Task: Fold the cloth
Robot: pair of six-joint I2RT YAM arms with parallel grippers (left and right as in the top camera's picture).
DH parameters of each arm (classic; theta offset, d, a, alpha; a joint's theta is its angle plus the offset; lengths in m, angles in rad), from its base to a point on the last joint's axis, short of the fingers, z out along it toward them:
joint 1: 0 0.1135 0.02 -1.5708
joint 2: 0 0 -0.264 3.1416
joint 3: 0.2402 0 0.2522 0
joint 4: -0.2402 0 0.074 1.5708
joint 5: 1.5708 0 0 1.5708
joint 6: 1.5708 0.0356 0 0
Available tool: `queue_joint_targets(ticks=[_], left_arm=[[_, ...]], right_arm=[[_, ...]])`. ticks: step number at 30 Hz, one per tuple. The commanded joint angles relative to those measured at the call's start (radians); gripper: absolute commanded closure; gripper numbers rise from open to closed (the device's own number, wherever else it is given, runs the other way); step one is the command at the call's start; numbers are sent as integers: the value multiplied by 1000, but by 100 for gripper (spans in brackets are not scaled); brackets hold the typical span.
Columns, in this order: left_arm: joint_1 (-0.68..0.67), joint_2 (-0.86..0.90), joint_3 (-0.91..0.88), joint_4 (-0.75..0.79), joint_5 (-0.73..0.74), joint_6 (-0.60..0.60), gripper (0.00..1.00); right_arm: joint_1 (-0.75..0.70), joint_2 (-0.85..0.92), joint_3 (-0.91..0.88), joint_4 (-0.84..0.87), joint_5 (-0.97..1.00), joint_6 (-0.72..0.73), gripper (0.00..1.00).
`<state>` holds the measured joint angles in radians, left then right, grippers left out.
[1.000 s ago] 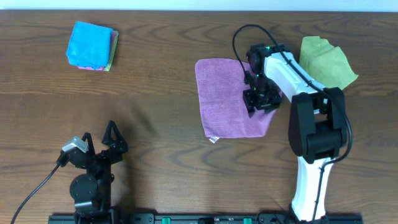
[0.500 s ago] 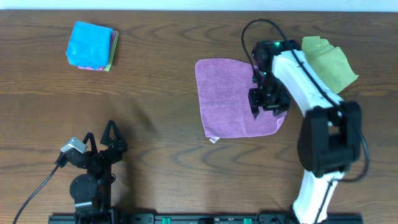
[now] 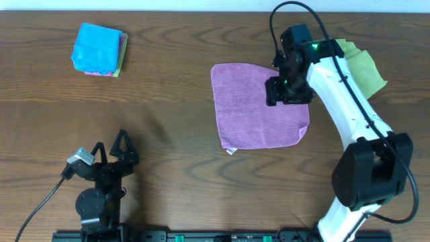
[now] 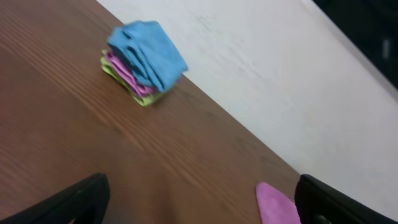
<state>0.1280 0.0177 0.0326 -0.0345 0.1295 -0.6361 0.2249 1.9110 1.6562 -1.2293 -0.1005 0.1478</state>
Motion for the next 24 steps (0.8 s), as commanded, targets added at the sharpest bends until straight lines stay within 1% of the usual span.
queue_joint_targets(ticks=[1, 2, 3, 4, 5, 7, 8, 9, 11, 14, 17, 19, 21, 24], left_arm=[[-4, -2, -28, -19, 131, -47, 10], [-5, 0, -27, -16, 171, -47, 12], [-5, 2, -27, -15, 207, -47, 10], [-5, 3, -27, -13, 247, -48, 3], [-5, 3, -27, -12, 290, -48, 5], [-5, 3, -27, -9, 383, -35, 4], [-5, 3, -27, -8, 431, -6, 0], [-5, 3, -27, -8, 491, 43, 5], [-5, 7, -27, -9, 547, 90, 7], [-5, 16, -20, 0, 551, 91, 8], [-5, 42, 0, 71, 552, 92, 8], [-5, 85, 31, 100, 550, 114, 9], [-5, 170, 80, 100, 554, 156, 9], [-18, 330, 170, 100, 579, 257, 9]], right_arm=[[-1, -3, 2, 4, -39, -15, 36], [-1, -3, 2, 4, -39, -23, 37], [-1, -3, 2, 5, -39, -36, 39], [-2, -4, 3, 6, -39, -52, 41], [-4, -9, 3, 7, -39, -68, 42], [-10, -24, 3, 15, -35, -79, 45], [-15, -37, 3, 24, -27, -78, 46], [-24, -61, 3, 39, -10, -78, 45], [-45, -118, 3, 64, -1, -78, 43], [-75, -224, 3, 92, -1, -74, 40], [-98, -350, 2, 99, -1, -74, 35], [-100, -417, 2, 92, -1, -75, 33], [-99, -477, 2, 80, -1, -74, 32], [-99, -526, 2, 69, -1, -74, 32]])
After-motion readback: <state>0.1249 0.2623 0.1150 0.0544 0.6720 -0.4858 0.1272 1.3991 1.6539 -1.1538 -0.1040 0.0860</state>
